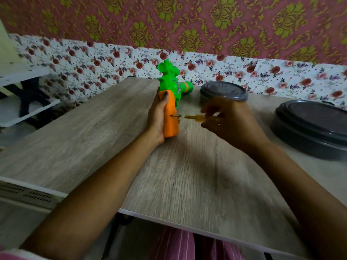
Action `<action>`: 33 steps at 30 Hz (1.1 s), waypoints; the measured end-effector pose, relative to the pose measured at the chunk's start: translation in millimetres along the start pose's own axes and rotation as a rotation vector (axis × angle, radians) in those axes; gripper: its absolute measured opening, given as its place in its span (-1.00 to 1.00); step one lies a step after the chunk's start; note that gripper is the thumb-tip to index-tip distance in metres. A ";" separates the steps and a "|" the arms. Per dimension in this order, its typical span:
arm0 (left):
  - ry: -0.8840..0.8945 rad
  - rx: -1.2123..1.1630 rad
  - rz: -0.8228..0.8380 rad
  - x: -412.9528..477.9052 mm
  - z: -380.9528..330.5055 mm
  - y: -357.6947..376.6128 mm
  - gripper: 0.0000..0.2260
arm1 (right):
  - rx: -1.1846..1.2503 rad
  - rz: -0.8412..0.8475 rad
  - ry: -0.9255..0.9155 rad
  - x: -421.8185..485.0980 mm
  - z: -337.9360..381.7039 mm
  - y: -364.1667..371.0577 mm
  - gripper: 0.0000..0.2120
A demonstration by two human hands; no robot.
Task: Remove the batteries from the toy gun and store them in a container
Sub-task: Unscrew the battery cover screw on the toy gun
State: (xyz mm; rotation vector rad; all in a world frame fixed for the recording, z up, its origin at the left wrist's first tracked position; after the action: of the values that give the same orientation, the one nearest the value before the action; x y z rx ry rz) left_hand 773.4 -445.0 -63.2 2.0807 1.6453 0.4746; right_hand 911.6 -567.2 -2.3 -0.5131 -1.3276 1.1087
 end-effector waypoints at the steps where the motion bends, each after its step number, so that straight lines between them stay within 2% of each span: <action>1: -0.006 -0.013 0.008 0.1 0.7 -0.5 -0.53 | 0.111 -0.022 0.088 -1.3 -1.8 -1.1 -0.77; 3: -0.022 -0.038 0.020 0.4 2.9 -0.7 -0.50 | 0.335 -0.104 0.211 -3.7 -4.7 -4.3 -0.82; 5: -0.031 -0.041 0.019 0.6 4.9 -0.6 -0.48 | 0.459 -0.173 0.251 -4.9 -5.6 -7.0 -0.86; 10: -0.059 -0.055 -0.003 0.5 7.2 -0.9 -0.43 | 0.614 -0.371 0.232 -4.6 -0.5 -8.9 -0.74; 13: -0.061 -0.054 0.010 -1.1 7.3 -0.3 -0.43 | 0.678 -0.352 0.173 -4.9 4.4 -4.1 -0.80; 18: -0.033 -0.049 0.025 -3.3 6.9 2.9 -0.49 | 0.544 -0.339 0.085 -3.9 9.3 7.5 -0.77; 20: -0.034 -0.058 0.032 -3.8 6.5 3.4 -0.51 | 0.502 -0.346 0.062 -3.8 10.0 9.3 -0.82; 33: -0.033 -0.089 0.036 -2.2 8.2 4.5 -0.54 | 0.449 -0.378 -0.018 -4.4 14.1 15.4 -0.82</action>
State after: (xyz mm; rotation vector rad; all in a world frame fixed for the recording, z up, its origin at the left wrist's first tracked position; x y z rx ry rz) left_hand 780.8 -449.1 -67.6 2.0454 1.5429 0.5131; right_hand 893.8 -568.2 -14.1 0.0783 -1.0863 1.0482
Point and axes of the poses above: each hand's wrist, its own x-axis towards the middle knuckle, its own y-axis out of the palm, z = x × y, the point moved 1 cm from there along x, towards the middle knuckle, and after that the axes turned 6 degrees about -x, right-handed, at the moved point
